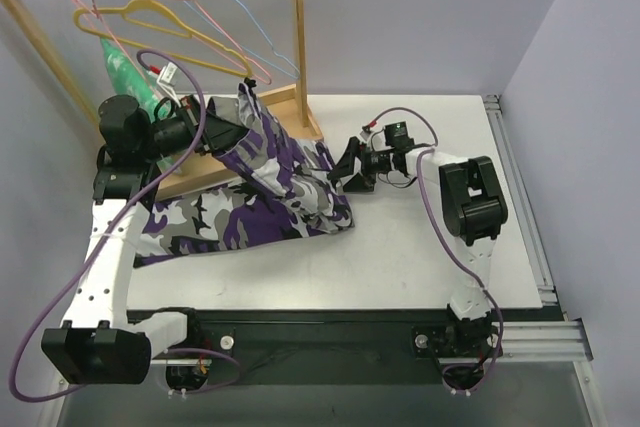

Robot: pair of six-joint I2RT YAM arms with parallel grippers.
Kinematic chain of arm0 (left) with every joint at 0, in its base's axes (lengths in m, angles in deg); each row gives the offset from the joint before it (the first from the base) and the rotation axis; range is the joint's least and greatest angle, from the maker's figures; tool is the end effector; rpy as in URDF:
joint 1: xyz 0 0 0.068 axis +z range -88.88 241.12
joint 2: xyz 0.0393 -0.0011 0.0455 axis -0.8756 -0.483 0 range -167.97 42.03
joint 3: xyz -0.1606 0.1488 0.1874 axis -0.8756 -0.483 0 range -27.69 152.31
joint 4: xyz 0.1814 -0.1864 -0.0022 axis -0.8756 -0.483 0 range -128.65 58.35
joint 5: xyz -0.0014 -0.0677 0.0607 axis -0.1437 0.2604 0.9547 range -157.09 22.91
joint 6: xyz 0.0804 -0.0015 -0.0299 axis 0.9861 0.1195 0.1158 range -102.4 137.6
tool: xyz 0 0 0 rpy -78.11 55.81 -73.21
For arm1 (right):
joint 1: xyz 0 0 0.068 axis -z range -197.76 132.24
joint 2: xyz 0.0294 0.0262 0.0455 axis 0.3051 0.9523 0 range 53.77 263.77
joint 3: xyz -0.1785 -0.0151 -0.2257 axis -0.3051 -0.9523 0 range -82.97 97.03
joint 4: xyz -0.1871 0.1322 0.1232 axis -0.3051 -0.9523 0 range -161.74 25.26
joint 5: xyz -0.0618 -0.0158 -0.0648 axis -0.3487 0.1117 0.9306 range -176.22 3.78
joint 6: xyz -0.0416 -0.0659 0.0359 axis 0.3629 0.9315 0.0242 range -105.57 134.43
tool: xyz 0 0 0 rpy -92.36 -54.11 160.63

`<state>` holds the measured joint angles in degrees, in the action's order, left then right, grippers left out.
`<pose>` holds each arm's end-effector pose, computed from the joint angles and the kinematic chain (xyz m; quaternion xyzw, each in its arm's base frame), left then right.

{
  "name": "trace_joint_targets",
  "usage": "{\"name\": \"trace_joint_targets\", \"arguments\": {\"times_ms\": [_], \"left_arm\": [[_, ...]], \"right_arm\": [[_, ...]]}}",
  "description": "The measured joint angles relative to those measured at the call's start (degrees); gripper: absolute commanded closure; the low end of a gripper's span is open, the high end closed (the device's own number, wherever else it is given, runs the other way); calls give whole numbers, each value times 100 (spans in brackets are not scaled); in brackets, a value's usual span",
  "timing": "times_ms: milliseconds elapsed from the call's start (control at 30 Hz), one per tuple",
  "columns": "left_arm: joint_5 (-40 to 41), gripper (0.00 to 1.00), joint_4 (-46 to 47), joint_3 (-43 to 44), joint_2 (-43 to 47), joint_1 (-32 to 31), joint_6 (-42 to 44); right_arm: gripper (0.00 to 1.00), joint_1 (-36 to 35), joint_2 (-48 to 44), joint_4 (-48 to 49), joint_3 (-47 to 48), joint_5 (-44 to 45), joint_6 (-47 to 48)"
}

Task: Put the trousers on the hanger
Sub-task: Fold the trousers at the center of the board.

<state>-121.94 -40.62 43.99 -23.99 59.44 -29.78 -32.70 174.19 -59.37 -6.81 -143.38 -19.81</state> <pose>0.2581 -0.0694 0.4462 0.0406 0.7177 -0.5576 0.4151 0.4353 0.1819 0.1556 -0.0706 0.8156 0.5501 0.1648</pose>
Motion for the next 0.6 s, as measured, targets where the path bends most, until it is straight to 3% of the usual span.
{"name": "trace_joint_targets", "arguments": {"times_ms": [600], "left_arm": [[-428, 100, -251, 236, 275, 688, -9]], "right_arm": [[18, -516, 433, 1668, 17, -553, -1255]]}}
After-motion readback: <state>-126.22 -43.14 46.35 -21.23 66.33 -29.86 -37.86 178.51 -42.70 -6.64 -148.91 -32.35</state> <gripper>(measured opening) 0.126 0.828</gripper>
